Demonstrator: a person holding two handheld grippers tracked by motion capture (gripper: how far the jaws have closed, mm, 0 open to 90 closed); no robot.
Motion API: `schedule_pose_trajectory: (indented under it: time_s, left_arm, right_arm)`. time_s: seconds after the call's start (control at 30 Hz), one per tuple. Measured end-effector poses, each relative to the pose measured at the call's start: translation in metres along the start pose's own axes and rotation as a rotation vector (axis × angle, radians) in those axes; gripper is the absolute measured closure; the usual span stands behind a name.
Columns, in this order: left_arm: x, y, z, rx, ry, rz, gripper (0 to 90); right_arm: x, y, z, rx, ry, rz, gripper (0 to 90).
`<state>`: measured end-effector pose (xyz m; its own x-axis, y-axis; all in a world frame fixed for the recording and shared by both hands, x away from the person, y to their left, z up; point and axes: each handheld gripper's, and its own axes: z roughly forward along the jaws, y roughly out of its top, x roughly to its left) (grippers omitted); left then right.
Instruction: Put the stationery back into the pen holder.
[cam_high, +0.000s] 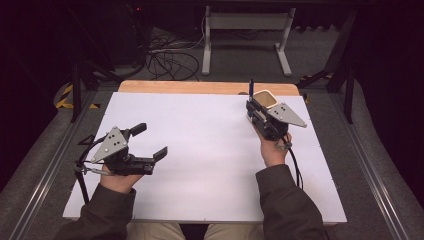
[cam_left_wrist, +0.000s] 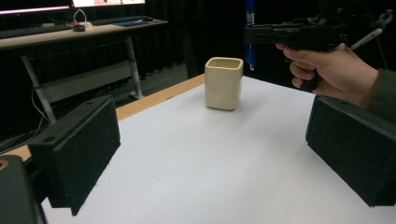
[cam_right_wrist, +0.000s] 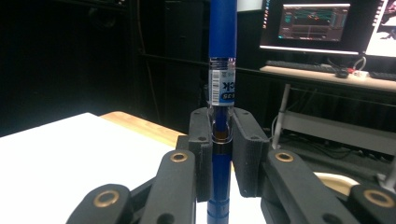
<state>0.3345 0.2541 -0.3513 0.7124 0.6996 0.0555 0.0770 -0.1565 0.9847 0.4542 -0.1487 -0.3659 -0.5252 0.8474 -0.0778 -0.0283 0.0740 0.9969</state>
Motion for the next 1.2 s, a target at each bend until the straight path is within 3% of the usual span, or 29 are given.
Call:
schedule_pose_trajectory:
  time_s: [0.3, 0.4, 0.63, 0.83, 1.0, 1.2]
  left_arm:
    - [0.002, -0.001, -0.001, -0.002, 0.003, -0.003, 4.7]
    - [0.003, -0.001, -0.002, -0.009, -0.001, -0.018, 4.7]
    - [0.004, 0.001, -0.006, -0.013, 0.008, -0.01, 4.8]
    - [0.005, 0.0, -0.007, -0.01, 0.019, -0.007, 5.2]
    - [0.006, 0.0, -0.009, -0.013, 0.023, -0.009, 5.2]
    - [0.007, -0.001, -0.012, -0.015, 0.035, -0.011, 5.4]
  right_arm:
    - [-0.028, 0.0, 0.02, 0.003, -0.075, 0.024, 79.8]
    - [-0.036, -0.003, 0.023, -0.001, -0.113, 0.016, 79.9]
    - [-0.056, -0.013, 0.029, 0.003, -0.185, 0.038, 79.8]
    - [-0.064, -0.018, 0.036, -0.013, -0.195, 0.069, 79.8]
    - [-0.071, -0.027, 0.043, 0.046, -0.219, 0.078, 79.8]
    - [-0.076, -0.038, 0.046, 0.119, -0.235, 0.124, 79.7]
